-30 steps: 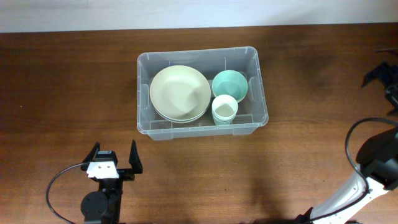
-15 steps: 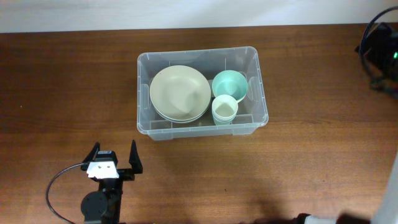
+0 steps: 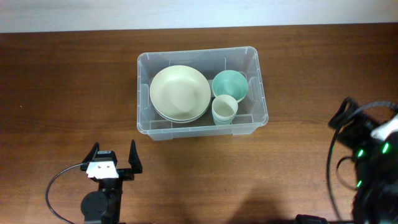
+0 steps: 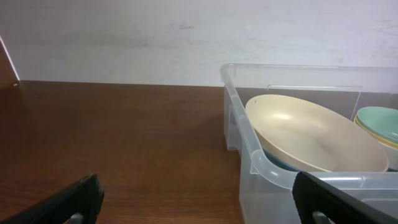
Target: Pack container
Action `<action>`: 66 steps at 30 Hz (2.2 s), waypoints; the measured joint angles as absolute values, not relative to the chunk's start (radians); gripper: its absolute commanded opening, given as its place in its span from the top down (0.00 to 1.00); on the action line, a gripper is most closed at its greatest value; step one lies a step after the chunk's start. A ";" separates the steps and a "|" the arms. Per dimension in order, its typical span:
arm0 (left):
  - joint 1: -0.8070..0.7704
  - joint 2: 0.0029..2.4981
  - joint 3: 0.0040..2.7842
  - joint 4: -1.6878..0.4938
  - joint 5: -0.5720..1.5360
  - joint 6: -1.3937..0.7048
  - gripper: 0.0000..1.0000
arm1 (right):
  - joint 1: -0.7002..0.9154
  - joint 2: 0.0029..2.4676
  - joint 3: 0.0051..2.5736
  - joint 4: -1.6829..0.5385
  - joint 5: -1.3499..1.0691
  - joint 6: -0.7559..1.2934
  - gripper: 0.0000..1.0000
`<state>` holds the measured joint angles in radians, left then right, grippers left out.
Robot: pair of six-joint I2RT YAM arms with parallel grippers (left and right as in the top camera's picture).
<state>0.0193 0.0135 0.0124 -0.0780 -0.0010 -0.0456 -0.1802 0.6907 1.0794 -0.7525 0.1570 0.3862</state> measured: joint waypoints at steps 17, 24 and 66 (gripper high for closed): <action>0.019 0.014 0.012 -0.078 -0.001 -0.046 0.01 | -0.004 0.117 0.422 -0.290 0.100 0.122 0.01; 0.019 0.014 0.012 -0.078 -0.001 -0.046 0.01 | -0.004 0.016 0.310 -0.251 0.087 0.096 0.01; 0.019 0.014 0.012 -0.078 -0.001 -0.046 0.01 | -0.003 0.014 0.010 -0.061 -0.115 -0.070 0.01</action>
